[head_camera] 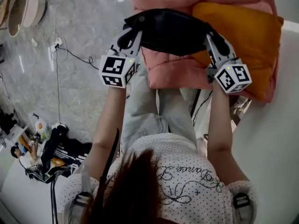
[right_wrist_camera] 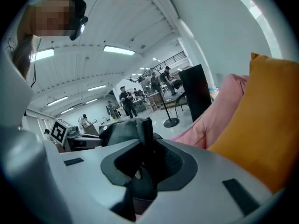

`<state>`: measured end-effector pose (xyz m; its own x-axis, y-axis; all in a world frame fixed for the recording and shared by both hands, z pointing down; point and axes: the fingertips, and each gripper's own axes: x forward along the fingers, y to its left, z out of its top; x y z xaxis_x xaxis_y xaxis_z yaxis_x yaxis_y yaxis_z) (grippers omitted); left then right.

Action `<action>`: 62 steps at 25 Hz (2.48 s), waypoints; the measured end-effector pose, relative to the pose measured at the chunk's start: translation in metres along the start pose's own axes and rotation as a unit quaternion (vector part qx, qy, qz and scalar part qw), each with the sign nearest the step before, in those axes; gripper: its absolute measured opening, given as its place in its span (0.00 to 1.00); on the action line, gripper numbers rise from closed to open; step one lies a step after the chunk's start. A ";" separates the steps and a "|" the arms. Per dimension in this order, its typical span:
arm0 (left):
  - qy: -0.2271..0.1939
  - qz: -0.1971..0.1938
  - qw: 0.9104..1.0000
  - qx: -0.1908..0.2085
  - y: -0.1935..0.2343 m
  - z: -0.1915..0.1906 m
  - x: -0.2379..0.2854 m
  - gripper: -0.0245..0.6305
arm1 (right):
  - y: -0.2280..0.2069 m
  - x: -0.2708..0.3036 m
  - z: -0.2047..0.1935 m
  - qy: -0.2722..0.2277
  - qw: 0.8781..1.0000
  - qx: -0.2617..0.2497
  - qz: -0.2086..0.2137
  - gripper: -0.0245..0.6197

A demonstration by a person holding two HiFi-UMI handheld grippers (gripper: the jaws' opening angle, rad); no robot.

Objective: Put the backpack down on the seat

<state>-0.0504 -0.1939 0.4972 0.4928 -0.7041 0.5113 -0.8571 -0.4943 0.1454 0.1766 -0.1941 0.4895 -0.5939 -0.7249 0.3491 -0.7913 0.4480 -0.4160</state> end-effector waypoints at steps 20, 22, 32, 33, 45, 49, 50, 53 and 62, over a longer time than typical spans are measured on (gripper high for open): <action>0.154 -0.027 0.988 -0.014 0.054 -0.173 0.140 0.09 | -0.106 0.093 -0.194 0.175 0.975 0.072 -0.117 0.19; 0.168 -0.022 0.985 -0.012 0.057 -0.190 0.143 0.09 | -0.107 0.097 -0.213 0.201 0.969 0.072 -0.124 0.20; 0.193 -0.027 0.980 -0.028 0.062 -0.216 0.153 0.24 | -0.107 0.098 -0.253 0.252 0.954 0.081 -0.137 0.20; 0.194 -0.028 0.980 -0.029 0.062 -0.216 0.152 0.28 | -0.104 0.099 -0.251 0.253 0.955 0.083 -0.134 0.22; 0.151 0.007 0.988 -0.026 0.055 -0.165 0.118 0.49 | -0.077 0.069 -0.161 0.198 0.971 0.024 -0.133 0.38; 0.122 0.023 0.992 -0.023 0.052 -0.135 0.100 0.49 | -0.068 0.060 -0.126 0.166 0.977 0.004 -0.132 0.37; 0.113 0.028 0.993 -0.022 0.051 -0.127 0.096 0.49 | -0.065 0.059 -0.116 0.155 0.979 0.000 -0.131 0.37; 0.083 0.036 0.996 -0.021 0.046 -0.101 0.080 0.49 | -0.050 0.049 -0.083 0.120 0.985 -0.007 -0.126 0.35; 0.006 -0.006 1.000 -0.019 0.015 -0.012 0.033 0.34 | 0.014 0.018 0.029 0.025 0.993 -0.073 -0.091 0.19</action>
<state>-0.0490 -0.2185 0.5268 0.5016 -0.6917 0.5196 -0.8562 -0.4829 0.1836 0.1584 -0.2160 0.4657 -0.4428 -0.7754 0.4502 -0.8966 0.3858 -0.2174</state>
